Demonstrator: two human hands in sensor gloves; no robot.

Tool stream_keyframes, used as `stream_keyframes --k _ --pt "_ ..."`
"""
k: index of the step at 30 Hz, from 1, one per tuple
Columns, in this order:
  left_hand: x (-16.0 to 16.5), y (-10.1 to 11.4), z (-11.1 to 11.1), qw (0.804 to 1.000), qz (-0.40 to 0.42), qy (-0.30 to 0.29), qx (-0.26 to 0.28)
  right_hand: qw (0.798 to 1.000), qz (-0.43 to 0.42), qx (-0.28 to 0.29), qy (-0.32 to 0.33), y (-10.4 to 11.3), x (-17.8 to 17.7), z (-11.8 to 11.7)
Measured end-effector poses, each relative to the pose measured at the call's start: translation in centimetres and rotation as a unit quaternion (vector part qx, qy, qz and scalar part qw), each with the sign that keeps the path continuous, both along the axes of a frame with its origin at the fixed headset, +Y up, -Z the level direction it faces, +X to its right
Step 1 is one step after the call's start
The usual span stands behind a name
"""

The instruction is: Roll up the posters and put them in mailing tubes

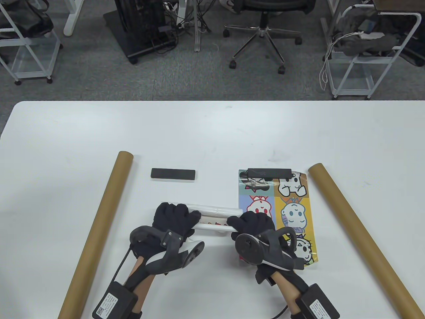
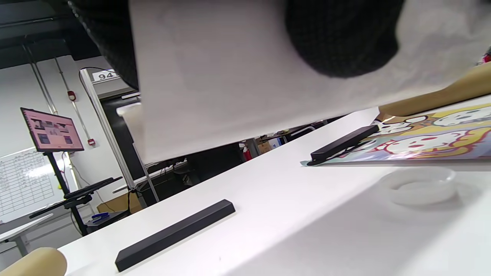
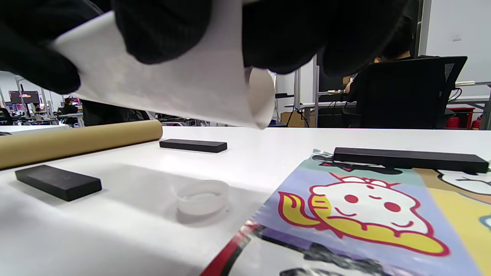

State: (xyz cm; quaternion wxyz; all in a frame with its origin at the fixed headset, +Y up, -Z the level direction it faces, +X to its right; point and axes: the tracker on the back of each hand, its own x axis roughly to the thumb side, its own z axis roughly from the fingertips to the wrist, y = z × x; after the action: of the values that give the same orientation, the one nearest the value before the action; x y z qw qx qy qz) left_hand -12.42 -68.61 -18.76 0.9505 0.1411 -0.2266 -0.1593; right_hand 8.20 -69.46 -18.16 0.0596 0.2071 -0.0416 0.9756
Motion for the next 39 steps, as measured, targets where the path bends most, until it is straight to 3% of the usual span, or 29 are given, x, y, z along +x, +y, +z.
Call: stream_keyframes --k 8,13,18,25,34,39 --pt "-0.4 0.7 0.2 0.999 0.044 -0.002 0.005 1.000 0.000 0.018 -0.006 0.1 0.3 0.2" --pt "-0.1 0.4 0.1 0.999 0.032 -0.003 -0.004 1.000 -0.004 -0.001 0.006 0.0 0.4 0.2" --pt "0.4 0.4 0.4 1.000 0.006 -0.005 0.015 1.000 0.002 0.017 -0.007 0.2 0.5 0.0" --pt "0.3 0.0 0.1 1.000 0.017 -0.002 -0.004 1.000 0.004 0.015 -0.008 0.2 0.7 0.1" --pt "0.6 -0.1 0.4 1.000 -0.010 -0.002 -0.006 1.000 0.018 -0.017 0.004 0.1 0.5 -0.2" --pt "0.3 -0.2 0.2 1.000 -0.001 0.000 -0.016 1.000 0.010 0.002 0.005 0.2 0.5 0.1"
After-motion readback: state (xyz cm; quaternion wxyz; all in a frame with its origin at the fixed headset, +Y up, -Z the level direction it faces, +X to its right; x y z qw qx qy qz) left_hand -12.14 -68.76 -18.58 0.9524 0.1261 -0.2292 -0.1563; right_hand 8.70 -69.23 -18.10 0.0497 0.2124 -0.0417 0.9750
